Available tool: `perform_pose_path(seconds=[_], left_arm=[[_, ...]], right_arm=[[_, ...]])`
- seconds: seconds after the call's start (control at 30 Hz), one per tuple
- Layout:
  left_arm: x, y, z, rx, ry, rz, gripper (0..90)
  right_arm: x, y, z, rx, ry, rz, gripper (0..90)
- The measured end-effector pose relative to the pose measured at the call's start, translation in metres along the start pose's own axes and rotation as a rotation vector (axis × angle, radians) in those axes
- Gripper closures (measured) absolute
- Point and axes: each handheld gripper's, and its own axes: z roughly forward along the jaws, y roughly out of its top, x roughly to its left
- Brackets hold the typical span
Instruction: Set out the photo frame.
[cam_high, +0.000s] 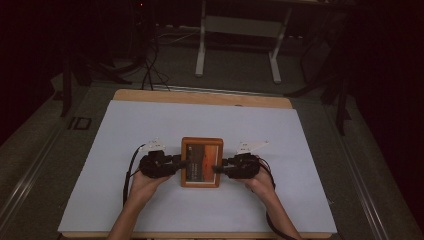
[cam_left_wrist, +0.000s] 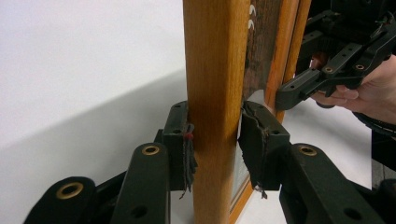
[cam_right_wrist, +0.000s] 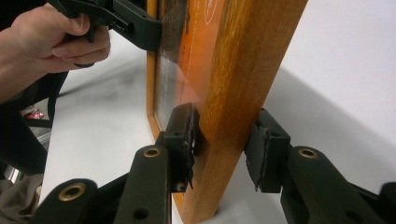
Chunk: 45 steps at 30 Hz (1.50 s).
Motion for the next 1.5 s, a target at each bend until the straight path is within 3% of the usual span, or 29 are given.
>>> perform_pose_path(seconds=[0.4,0.77,1.2,1.4,1.5], left_arm=[[0.002,0.0,-0.001,0.022,-0.012,0.003,64.4],[0.001,0.0,-0.001,0.04,-0.018,0.013,56.4],[0.007,0.007,-0.027,-0.039,0.006,-0.008,50.5],[0.011,0.011,-0.041,-0.08,0.03,-0.024,49.9],[0.015,0.011,-0.051,-0.115,0.068,-0.044,51.2]], right_arm=[[0.003,0.001,0.002,0.004,-0.023,-0.013,61.7],[0.004,0.003,-0.003,-0.009,-0.06,-0.012,47.2],[0.002,0.011,-0.024,-0.008,-0.082,-0.015,43.3],[0.0,0.013,-0.033,-0.008,-0.092,-0.02,43.4],[-0.001,0.014,-0.043,-0.012,-0.102,-0.022,43.4]])
